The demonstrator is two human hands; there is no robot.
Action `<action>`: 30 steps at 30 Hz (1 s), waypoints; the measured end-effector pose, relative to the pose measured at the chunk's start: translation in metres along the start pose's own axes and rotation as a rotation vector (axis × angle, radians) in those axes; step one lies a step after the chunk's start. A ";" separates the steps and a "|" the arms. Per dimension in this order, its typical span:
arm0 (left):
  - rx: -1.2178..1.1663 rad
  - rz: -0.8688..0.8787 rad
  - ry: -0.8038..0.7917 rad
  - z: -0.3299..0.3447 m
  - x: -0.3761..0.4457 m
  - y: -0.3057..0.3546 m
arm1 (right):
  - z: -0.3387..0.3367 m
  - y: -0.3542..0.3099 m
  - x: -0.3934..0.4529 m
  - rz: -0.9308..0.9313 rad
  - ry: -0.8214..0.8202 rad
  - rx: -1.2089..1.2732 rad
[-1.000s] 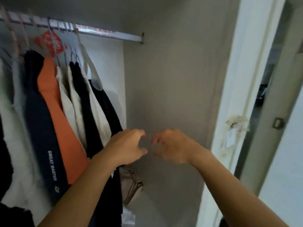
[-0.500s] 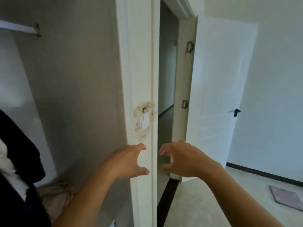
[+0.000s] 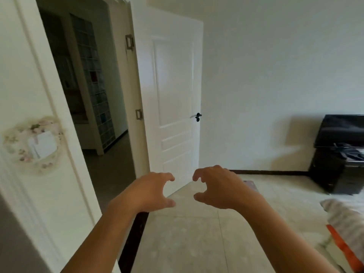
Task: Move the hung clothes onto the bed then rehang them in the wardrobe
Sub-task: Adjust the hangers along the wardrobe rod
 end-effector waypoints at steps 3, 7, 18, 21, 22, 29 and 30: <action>0.040 0.071 -0.025 0.013 0.029 0.058 | 0.000 0.057 -0.023 0.079 0.015 0.022; 0.120 0.169 -0.033 0.031 0.071 0.131 | -0.002 0.128 -0.054 0.193 0.031 0.032; 0.177 0.538 -0.137 0.085 0.179 0.318 | 0.000 0.307 -0.136 0.515 0.062 0.140; 0.220 0.606 -0.174 0.103 0.221 0.362 | -0.001 0.352 -0.152 0.618 0.120 0.149; 0.228 0.640 -0.192 0.108 0.233 0.378 | -0.001 0.365 -0.159 0.663 0.138 0.152; 0.281 0.918 -0.309 0.133 0.294 0.490 | -0.011 0.449 -0.210 0.985 0.185 0.232; 0.287 0.954 -0.317 0.137 0.301 0.505 | -0.010 0.459 -0.218 1.019 0.190 0.239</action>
Point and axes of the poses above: each hand's wrist, its own x-axis towards the middle knuckle, its own z-axis out of the palm, y = z × x, the point moved 3 cm from there along x, towards the middle knuckle, and after that the axes turned 12 degrees about -y, right-handed, at the moved point
